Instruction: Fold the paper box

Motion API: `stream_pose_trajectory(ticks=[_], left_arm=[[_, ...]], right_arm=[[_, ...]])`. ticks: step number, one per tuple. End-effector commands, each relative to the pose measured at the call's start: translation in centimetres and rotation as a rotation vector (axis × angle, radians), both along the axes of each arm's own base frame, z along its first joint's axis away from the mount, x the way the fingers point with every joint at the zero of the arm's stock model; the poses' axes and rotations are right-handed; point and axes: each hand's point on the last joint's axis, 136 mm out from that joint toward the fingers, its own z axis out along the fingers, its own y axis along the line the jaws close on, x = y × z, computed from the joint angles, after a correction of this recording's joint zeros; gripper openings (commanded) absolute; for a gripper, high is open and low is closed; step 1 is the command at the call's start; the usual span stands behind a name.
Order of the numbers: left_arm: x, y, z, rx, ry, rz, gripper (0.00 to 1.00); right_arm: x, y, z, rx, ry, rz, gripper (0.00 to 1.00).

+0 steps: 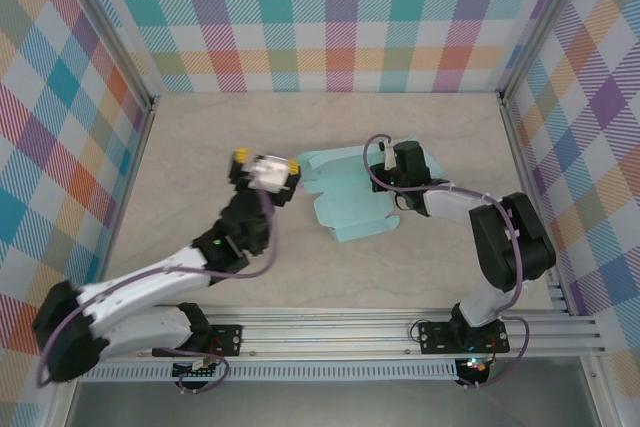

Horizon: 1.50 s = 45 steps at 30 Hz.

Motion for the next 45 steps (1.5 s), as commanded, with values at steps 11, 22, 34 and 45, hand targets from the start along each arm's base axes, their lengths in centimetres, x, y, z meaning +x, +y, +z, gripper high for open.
stream_pose_trajectory(ticks=[11,22,34,45], left_arm=[[-0.4,2.7,-5.8,-0.486,0.501,0.013,1.00],[3.6,-3.4,-8.0,-0.547,0.673,-0.141,1.00],[5.2,-4.9,-10.2,-0.567,0.756,-0.156,1.00],[6.0,-5.5,-12.6,-0.552,0.818,-0.139,1.00]], right_arm=[[-4.6,-0.7,1.1,0.061,0.094,-0.132,0.00],[-6.8,-0.5,1.0,0.092,0.139,-0.196,0.00],[-7.2,1.0,1.4,0.113,0.158,-0.184,0.00],[-7.4,1.6,2.6,0.147,0.145,-0.172,0.00]])
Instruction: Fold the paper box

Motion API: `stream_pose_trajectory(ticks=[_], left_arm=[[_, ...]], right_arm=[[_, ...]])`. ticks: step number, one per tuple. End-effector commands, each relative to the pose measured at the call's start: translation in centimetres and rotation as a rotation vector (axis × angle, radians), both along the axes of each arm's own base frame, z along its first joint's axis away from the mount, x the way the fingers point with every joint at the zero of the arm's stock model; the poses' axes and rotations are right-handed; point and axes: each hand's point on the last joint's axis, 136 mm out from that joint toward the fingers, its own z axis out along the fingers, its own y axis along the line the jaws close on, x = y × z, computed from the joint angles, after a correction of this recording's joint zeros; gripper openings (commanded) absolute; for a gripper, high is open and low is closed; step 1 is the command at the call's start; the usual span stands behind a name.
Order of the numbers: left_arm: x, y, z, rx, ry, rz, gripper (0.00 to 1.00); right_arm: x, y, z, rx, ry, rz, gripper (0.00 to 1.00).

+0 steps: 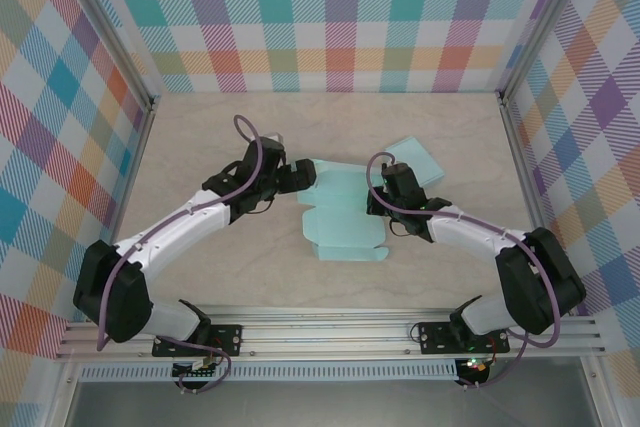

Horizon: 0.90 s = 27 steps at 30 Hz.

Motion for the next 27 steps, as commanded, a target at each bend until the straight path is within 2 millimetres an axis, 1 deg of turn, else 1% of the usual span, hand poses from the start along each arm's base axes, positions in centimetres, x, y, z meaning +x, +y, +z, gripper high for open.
stream_pose_trajectory(ticks=[1,2,7,15,17,22,27], left_arm=[[0.8,-0.4,0.9,-0.041,-0.012,0.004,1.00],[1.2,-0.7,1.2,-0.055,-0.030,0.002,1.00],[1.5,-1.2,0.6,-0.060,-0.020,-0.005,1.00],[2.3,-4.2,0.1,-0.184,0.004,-0.065,1.00],[2.4,-4.5,0.0,-0.211,0.008,-0.066,1.00],[2.2,-4.4,0.3,-0.237,-0.009,-0.056,1.00],[1.4,-2.9,-0.6,-0.190,0.013,-0.012,1.00]], right_arm=[[0.6,0.8,2.5,0.049,-0.046,-0.006,0.00],[0.6,0.9,2.7,0.050,-0.048,-0.005,0.00],[0.6,1.4,3.2,0.066,-0.053,-0.002,0.00],[0.4,2.5,4.0,0.104,-0.062,0.005,0.00],[0.5,2.9,4.2,0.112,-0.067,0.006,0.00],[0.6,2.8,3.5,0.095,-0.057,-0.008,0.00],[0.8,2.3,2.4,0.072,-0.047,-0.047,0.00]])
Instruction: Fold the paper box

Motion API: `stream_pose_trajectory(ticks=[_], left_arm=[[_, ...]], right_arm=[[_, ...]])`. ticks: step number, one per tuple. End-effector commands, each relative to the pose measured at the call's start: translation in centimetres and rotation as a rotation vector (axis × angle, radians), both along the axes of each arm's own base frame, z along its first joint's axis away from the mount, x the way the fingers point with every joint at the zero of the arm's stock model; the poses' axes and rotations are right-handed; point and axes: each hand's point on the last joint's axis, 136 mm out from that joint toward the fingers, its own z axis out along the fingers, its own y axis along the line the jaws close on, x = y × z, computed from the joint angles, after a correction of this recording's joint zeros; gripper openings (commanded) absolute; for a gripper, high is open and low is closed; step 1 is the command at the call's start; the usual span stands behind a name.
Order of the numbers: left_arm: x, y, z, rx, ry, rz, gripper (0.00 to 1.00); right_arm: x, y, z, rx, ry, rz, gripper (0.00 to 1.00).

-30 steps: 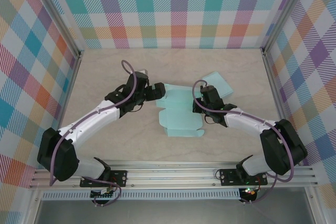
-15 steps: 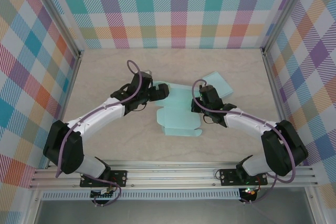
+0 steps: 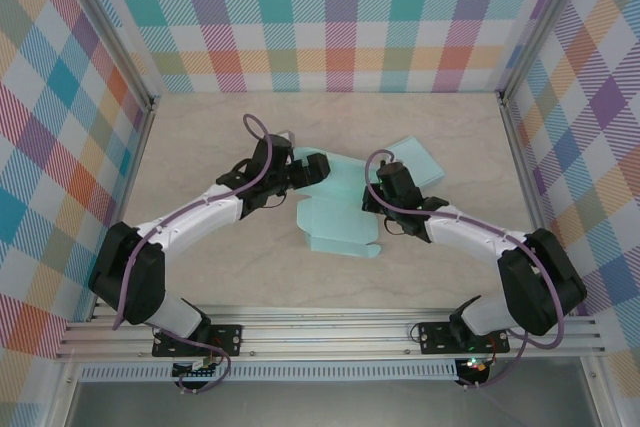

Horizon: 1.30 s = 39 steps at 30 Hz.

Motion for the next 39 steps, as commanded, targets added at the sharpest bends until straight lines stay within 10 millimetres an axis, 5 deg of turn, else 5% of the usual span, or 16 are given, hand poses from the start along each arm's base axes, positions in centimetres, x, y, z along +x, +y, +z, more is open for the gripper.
stream_pose_trajectory(ticks=[1,11,23,39], left_arm=[[-0.7,1.5,0.3,0.010,-0.003,0.037,1.00],[-6.1,6.7,-1.1,0.019,0.039,0.158,0.95],[-6.7,3.2,-1.0,-0.225,0.025,0.054,0.63],[-5.4,-0.1,0.7,-0.237,-0.038,-0.013,0.54]], right_arm=[[0.8,1.1,1.1,0.022,-0.038,0.002,0.00],[1.1,1.6,0.3,0.009,-0.031,0.014,0.00],[0.6,2.0,0.8,-0.007,-0.052,0.031,0.00],[0.3,2.3,0.4,-0.029,-0.051,0.043,0.00]])
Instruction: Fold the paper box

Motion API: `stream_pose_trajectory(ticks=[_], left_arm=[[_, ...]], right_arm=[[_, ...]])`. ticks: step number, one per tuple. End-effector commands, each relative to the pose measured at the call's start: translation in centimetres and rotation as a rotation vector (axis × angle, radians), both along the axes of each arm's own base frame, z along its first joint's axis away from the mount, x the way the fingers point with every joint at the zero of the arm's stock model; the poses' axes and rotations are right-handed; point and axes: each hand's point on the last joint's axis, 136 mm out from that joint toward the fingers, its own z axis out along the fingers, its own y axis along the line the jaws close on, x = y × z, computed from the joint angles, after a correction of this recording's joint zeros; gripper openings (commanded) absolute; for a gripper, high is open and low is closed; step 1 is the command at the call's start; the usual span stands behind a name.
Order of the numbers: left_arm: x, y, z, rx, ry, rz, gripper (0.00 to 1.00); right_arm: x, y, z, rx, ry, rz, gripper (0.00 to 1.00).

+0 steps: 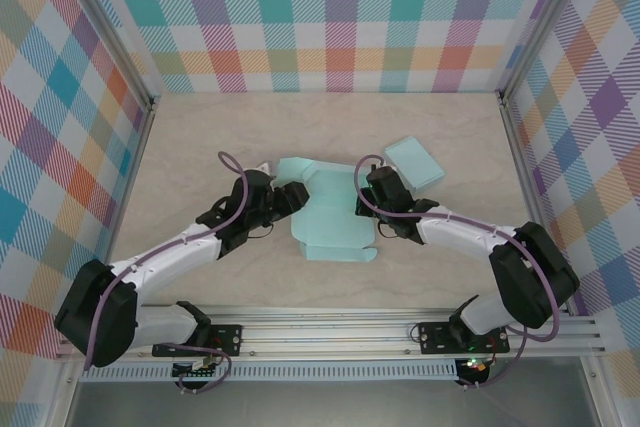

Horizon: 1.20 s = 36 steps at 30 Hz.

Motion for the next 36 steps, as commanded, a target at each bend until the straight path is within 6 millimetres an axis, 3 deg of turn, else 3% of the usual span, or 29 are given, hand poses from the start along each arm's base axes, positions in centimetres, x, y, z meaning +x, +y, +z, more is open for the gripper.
stream_pose_trajectory(ticks=[1,6,9,17,21,27,36], left_arm=[[0.6,-1.8,2.7,-0.038,-0.076,-0.038,0.51],[0.8,-3.4,3.5,-0.039,-0.102,-0.066,0.41],[1.0,-4.1,3.3,-0.026,-0.106,-0.072,0.41],[2.2,-4.9,-0.2,0.012,-0.040,-0.050,0.29],[2.2,-5.5,-0.7,0.009,-0.033,-0.083,0.21],[0.7,-5.0,1.8,0.038,-0.103,-0.146,0.21],[-2.5,-1.0,7.5,0.122,-0.285,-0.171,0.16]], right_arm=[[0.7,0.9,1.3,0.014,-0.041,0.009,0.00],[0.6,1.2,0.9,0.009,-0.032,0.016,0.00],[0.4,1.4,0.7,0.008,-0.027,0.019,0.00],[0.1,2.3,0.5,0.015,-0.027,0.036,0.00],[0.0,2.2,0.3,0.016,-0.030,0.024,0.00],[0.3,1.4,-0.2,-0.014,-0.028,-0.016,0.00],[0.3,1.2,0.1,-0.038,-0.024,-0.015,0.00]])
